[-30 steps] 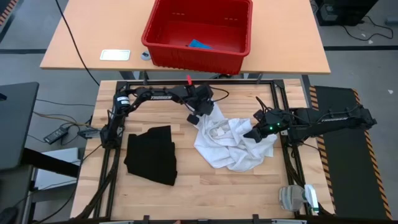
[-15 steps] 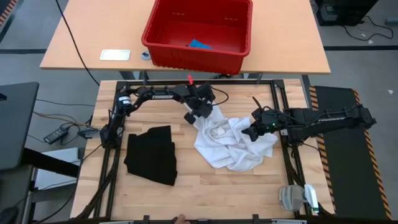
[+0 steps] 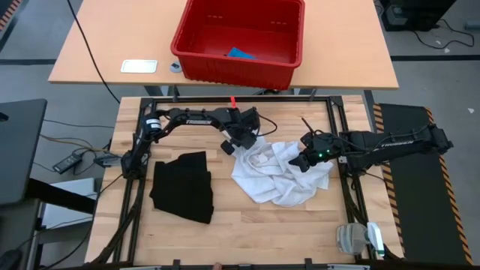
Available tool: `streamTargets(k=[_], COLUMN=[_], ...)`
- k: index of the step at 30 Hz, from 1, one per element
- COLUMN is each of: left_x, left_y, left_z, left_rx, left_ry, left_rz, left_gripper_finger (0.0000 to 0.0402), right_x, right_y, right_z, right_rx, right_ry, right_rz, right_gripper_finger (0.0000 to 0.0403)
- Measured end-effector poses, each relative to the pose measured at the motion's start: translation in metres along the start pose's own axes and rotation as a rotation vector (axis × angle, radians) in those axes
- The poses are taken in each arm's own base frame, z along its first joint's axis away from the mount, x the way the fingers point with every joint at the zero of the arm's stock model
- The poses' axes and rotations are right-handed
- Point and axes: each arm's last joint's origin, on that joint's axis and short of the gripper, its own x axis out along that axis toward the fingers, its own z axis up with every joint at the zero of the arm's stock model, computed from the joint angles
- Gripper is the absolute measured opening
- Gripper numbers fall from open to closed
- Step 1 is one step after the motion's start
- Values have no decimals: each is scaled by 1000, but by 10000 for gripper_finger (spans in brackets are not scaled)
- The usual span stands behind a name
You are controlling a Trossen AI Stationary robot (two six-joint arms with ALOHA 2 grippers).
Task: Fold laundry
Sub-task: Fold the white shirt
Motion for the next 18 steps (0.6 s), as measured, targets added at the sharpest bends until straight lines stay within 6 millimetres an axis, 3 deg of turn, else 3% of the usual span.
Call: streamTargets(k=[9, 15, 18], left_x=[0, 0, -18], left_y=[-21, -40, -50], left_z=[5, 37, 59], left_rx=[-342, -581, -756], left_ry=[94, 120, 104], left_rz=[-152, -180, -187], left_gripper_finger=[58, 10, 5], right_x=[-1, -2, 0], right_y=[-9, -23, -29], right_z=[-7, -14, -21], right_rx=[-48, -1, -8], right_ry=[109, 123, 181], right_rz=[-71, -262, -373], right_gripper_finger=[23, 23, 23])
